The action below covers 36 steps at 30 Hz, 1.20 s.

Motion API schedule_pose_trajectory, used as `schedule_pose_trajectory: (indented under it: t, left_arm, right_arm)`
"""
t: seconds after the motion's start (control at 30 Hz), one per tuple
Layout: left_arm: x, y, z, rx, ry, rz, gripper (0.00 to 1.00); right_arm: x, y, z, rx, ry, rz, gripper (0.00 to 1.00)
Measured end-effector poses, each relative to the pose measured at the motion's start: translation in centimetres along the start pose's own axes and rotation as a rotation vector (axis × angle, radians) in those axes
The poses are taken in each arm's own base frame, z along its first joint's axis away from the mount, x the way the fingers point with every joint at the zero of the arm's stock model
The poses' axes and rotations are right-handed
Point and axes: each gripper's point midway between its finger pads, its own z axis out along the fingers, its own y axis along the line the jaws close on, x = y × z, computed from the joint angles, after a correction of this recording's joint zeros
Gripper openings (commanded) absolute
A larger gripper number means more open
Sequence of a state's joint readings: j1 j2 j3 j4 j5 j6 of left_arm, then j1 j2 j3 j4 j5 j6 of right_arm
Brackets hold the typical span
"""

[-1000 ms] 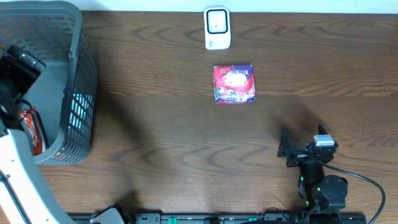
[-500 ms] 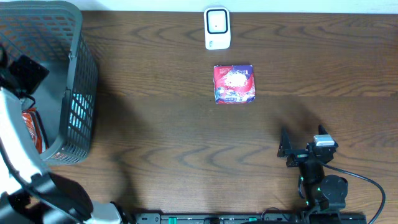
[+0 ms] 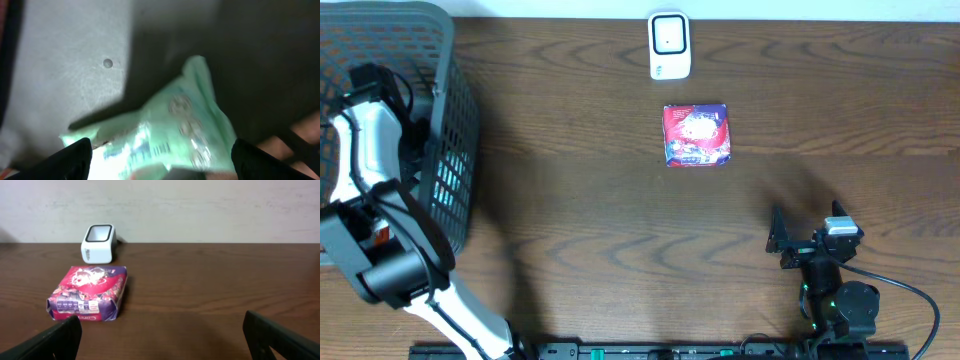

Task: Scan the item barcode
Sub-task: 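Reach the left gripper back into the basket and grasp the green wipes pack, then carry the green wipes pack out and set it left of the pad pack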

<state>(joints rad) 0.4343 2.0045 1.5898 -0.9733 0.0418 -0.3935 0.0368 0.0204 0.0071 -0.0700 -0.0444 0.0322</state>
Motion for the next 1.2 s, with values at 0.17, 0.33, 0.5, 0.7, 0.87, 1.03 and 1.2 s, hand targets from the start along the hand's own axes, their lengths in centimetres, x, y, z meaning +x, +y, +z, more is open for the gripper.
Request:
schedule_pose_trajectory:
  t: [0.17, 0.33, 0.5, 0.7, 0.87, 1.03, 1.2]
  left_arm:
    - [0.8, 0.2, 2.5, -0.057, 0.054, 0.019, 0.65]
    - [0.7, 0.7, 3.0, -0.086, 0.054, 0.020, 0.07]
    - [0.4, 0.8, 2.5, -0.066, 0.062, 0.002, 0.07]
    - [-1.2, 0.8, -0.8, 0.100, 0.079, -0.086, 0.07]
    - [-4.4, 0.8, -13.1, 0.328, -0.215, -0.115, 0.07]
    - [0.0, 0.0, -27.8, 0.517, -0.517, -0.022, 0.07]
    - [7.8, -5.3, -34.1, 0.687, -0.592, 0.237, 0.07]
  right_arm:
    - [0.0, 0.0, 0.0, 0.000, 0.000, 0.000, 0.99]
    - [0.0, 0.0, 0.0, 0.000, 0.000, 0.000, 0.99]
    - [0.0, 0.0, 0.0, 0.000, 0.000, 0.000, 0.99]
    - [0.0, 0.0, 0.0, 0.000, 0.000, 0.000, 0.99]
    - [0.0, 0.0, 0.0, 0.000, 0.000, 0.000, 0.99]
    - [0.0, 0.0, 0.0, 0.000, 0.000, 0.000, 0.99]
    - [0.0, 0.0, 0.0, 0.000, 0.000, 0.000, 0.99]
